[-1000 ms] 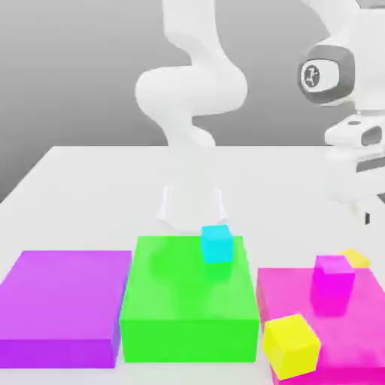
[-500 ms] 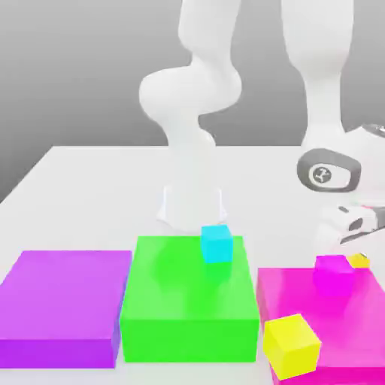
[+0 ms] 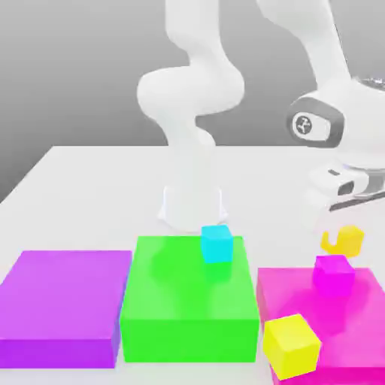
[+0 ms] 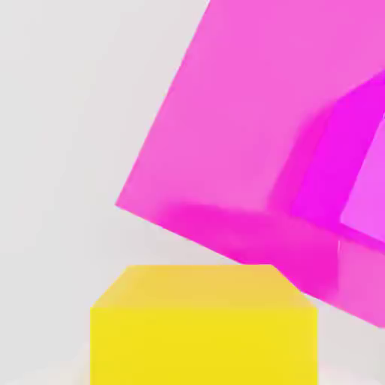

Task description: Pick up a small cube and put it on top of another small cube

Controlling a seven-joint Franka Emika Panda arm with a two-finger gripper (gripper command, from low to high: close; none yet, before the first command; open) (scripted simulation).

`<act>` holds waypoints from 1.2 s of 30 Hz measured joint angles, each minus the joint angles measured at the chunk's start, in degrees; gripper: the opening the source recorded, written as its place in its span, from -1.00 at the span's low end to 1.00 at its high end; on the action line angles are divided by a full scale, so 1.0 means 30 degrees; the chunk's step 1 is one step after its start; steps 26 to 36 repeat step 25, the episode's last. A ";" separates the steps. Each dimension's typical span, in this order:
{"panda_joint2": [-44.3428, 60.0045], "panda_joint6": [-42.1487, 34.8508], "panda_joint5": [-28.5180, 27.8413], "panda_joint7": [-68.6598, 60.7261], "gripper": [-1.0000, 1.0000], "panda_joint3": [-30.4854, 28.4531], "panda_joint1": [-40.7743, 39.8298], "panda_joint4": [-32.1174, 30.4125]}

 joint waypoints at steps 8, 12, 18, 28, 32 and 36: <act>-0.5494 -0.3841 0.0071 -0.4140 -1.00 -0.3274 -0.1952 -0.1703; -0.8234 -0.5753 -0.0523 -0.5747 -1.00 -0.4706 -0.3290 -0.2558; -1.0260 -0.6480 -0.1288 -0.7403 -1.00 -0.6070 -0.4972 -0.3861; -0.7723 -0.2881 -0.1304 -0.7526 1.00 -0.6035 -0.5175 -0.4922; -0.7723 -0.2881 -0.1304 -0.7526 1.00 -0.6035 -0.5175 -0.4922; -0.7723 -0.2881 -0.1304 -0.7526 1.00 -0.6035 -0.5175 -0.4922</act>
